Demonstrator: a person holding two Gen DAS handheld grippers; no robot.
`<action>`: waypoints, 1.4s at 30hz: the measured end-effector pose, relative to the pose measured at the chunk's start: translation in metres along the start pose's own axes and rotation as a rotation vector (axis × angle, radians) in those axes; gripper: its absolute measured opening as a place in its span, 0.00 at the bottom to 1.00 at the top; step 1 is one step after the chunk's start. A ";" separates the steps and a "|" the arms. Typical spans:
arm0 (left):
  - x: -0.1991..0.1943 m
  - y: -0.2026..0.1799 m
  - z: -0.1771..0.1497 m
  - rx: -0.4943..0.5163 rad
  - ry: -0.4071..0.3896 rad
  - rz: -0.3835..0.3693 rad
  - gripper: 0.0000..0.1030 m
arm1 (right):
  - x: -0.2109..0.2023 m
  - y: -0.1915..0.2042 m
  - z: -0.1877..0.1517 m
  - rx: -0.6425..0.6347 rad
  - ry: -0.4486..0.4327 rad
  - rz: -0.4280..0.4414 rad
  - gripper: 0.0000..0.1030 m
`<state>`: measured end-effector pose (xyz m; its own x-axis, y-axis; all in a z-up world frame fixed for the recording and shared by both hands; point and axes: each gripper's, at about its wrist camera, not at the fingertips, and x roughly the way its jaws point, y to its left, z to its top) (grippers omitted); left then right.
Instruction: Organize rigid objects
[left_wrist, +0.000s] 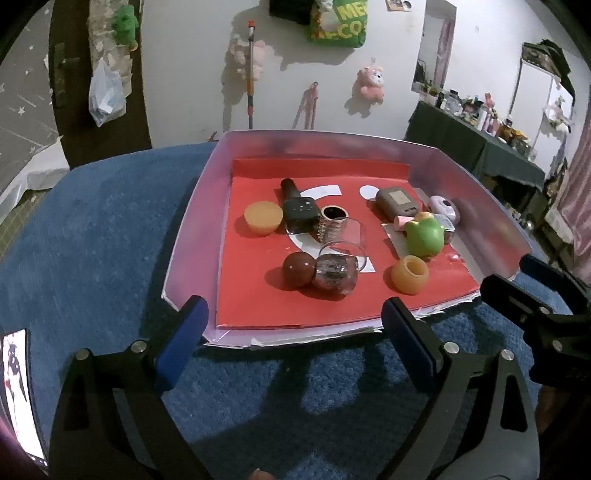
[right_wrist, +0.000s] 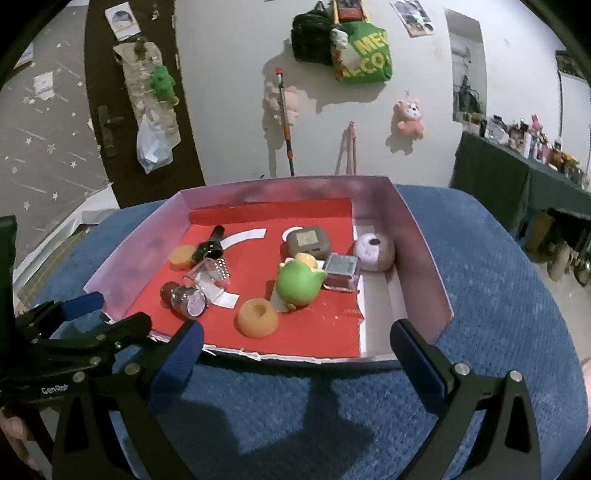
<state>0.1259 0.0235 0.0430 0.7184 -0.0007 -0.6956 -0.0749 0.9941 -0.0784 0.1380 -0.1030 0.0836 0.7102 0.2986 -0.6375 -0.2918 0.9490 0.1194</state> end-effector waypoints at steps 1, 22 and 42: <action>0.001 0.000 -0.001 -0.003 0.001 0.002 0.93 | 0.001 -0.001 -0.001 0.006 0.004 0.001 1.00; 0.007 0.002 -0.004 -0.021 0.014 -0.010 0.93 | 0.011 -0.001 -0.008 0.003 0.031 -0.018 1.00; -0.016 -0.005 -0.004 -0.002 -0.029 -0.023 0.93 | -0.012 0.001 -0.004 0.004 -0.002 -0.002 1.00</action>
<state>0.1124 0.0185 0.0519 0.7395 -0.0209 -0.6728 -0.0592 0.9936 -0.0959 0.1266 -0.1059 0.0887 0.7118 0.2972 -0.6364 -0.2884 0.9498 0.1211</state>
